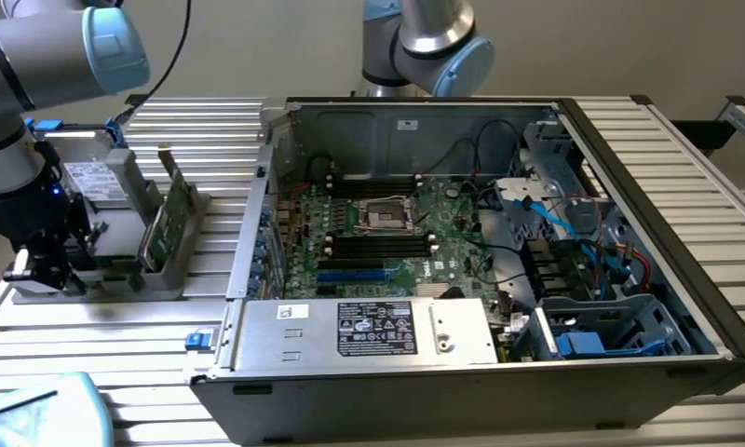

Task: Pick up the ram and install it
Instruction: 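Pick up the ram and move it above insertion slot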

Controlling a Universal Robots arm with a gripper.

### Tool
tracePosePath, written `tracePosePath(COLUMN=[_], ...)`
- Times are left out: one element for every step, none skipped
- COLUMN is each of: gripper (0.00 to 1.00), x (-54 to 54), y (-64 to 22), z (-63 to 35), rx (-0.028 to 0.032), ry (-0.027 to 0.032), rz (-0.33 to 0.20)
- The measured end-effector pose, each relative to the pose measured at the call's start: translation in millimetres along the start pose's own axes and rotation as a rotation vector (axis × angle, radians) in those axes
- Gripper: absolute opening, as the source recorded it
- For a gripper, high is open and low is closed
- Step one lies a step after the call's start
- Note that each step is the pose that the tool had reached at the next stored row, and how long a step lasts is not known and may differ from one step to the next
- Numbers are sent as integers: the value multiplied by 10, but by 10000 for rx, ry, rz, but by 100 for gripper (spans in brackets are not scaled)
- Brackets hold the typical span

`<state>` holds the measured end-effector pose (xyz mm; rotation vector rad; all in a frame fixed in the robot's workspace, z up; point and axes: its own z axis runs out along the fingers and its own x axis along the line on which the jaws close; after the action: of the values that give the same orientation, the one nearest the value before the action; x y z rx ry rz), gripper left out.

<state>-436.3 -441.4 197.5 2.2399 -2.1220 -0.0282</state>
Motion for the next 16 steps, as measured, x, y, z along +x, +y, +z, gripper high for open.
tracePosePath(gripper=[45,45,45,45,45,45,45,45,45,45,45,45,45,45,44,37], x=[0,0,0,0,0,-1,-1,-1,-1,-1,-1,-1,-1,-1,-1,-1], y=[-1,-1,-1,0,-1,-1,-2,-3,-3,-3,-3,-3,-3,-3,-3,-3], z=[9,16,18,18,18,20,26,35,42,44,44,44,44,44,44,44], rx=[0,0,-2,-2,-3,-1,2,4,0,0,0,-1,-1,0,0,0], ry=[0,0,1,1,1,0,-1,-2,0,0,0,0,1,0,0,0], rz=[0,0,0,0,0,0,0,0,0,0,0,0,0,0,0,0])
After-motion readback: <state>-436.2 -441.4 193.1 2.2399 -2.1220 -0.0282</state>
